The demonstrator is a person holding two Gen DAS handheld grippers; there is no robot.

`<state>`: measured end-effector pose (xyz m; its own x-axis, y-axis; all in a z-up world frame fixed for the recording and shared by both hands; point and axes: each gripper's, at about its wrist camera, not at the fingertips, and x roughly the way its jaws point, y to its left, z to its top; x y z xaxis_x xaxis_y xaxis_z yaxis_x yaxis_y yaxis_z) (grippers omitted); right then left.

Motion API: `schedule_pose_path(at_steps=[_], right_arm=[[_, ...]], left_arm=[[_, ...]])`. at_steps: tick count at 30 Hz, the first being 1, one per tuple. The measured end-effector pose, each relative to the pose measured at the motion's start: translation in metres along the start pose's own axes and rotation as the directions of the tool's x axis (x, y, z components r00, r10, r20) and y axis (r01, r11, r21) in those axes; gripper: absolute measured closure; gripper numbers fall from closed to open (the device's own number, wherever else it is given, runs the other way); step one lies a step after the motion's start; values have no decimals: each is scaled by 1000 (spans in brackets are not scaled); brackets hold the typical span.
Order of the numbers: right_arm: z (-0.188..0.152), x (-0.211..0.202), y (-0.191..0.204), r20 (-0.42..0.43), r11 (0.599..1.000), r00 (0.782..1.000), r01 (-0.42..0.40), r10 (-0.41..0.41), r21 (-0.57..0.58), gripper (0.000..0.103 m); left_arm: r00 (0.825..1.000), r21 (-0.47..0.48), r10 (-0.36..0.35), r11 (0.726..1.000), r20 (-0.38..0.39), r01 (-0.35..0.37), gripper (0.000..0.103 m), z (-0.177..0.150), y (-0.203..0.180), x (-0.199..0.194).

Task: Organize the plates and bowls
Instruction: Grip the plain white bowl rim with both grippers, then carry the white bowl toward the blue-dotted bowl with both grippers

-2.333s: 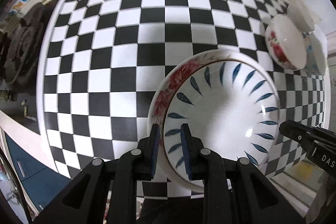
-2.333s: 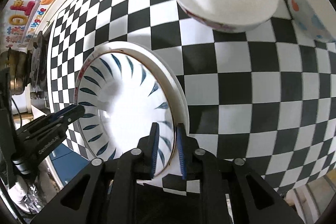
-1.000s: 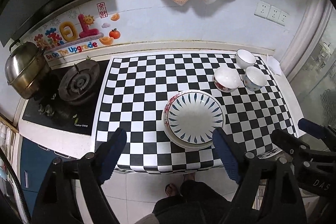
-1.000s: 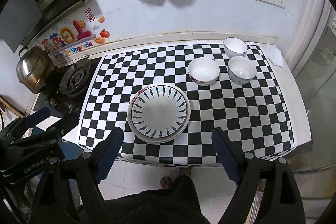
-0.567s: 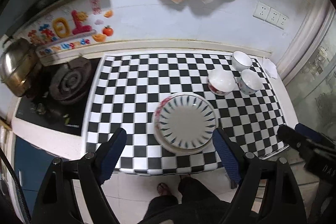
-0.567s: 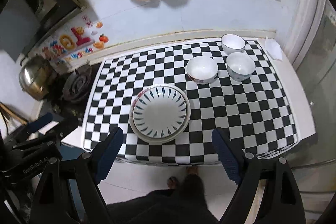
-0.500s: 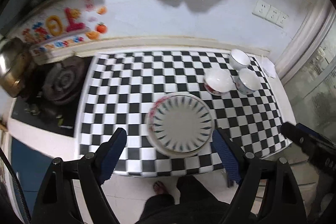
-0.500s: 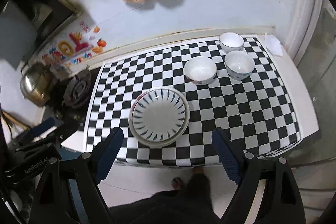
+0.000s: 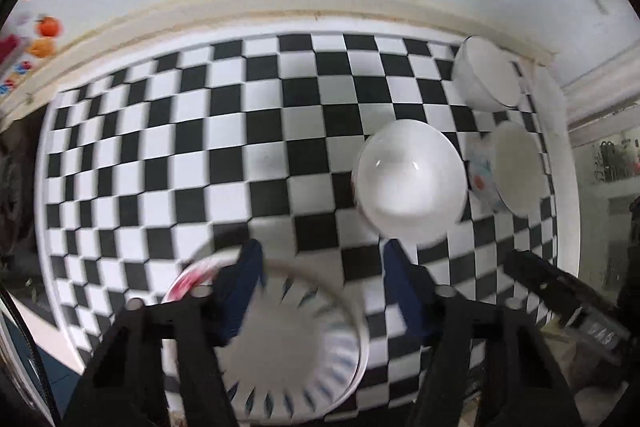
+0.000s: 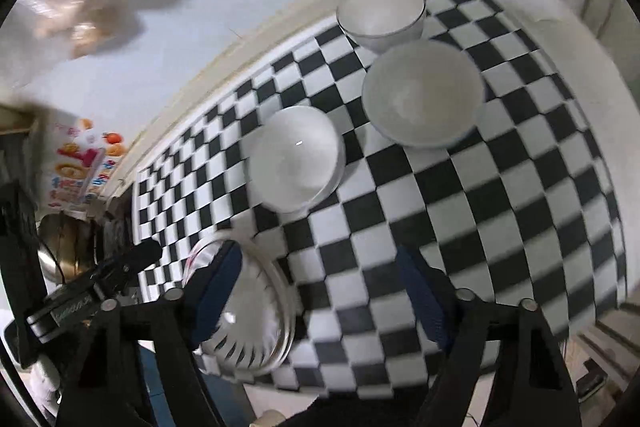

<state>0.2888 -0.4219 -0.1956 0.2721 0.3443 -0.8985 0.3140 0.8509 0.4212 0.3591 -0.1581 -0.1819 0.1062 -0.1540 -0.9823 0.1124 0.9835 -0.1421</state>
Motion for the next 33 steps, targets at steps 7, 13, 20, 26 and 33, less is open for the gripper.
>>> schedule_pose_path(at_steps=[7,13,20,26,33], right_arm=[[52,82,-6,-124,999,992,24,-27,-26,60],[70,127,-2,-211,997,976,40,-52,-63,88],[60,109,3,-206,993,976,45,-68,-112,89],[24,67,-14,-207,992,977,31,-56,-120,89],[-14,43,-46,-222,994,972,51,-71,-94,89]], left_arm=[[988,16,-63,998,-144,66,69,41,-10,64],[973,12,-85,996,-214,89,86,47,-20,90],[982,50,-77,995,-172,87,86,13,-35,59],[980,82,-96,990,-175,111,86,-34,-54,39],[969,106,-97,987,-228,124,86,-62,-81,52]])
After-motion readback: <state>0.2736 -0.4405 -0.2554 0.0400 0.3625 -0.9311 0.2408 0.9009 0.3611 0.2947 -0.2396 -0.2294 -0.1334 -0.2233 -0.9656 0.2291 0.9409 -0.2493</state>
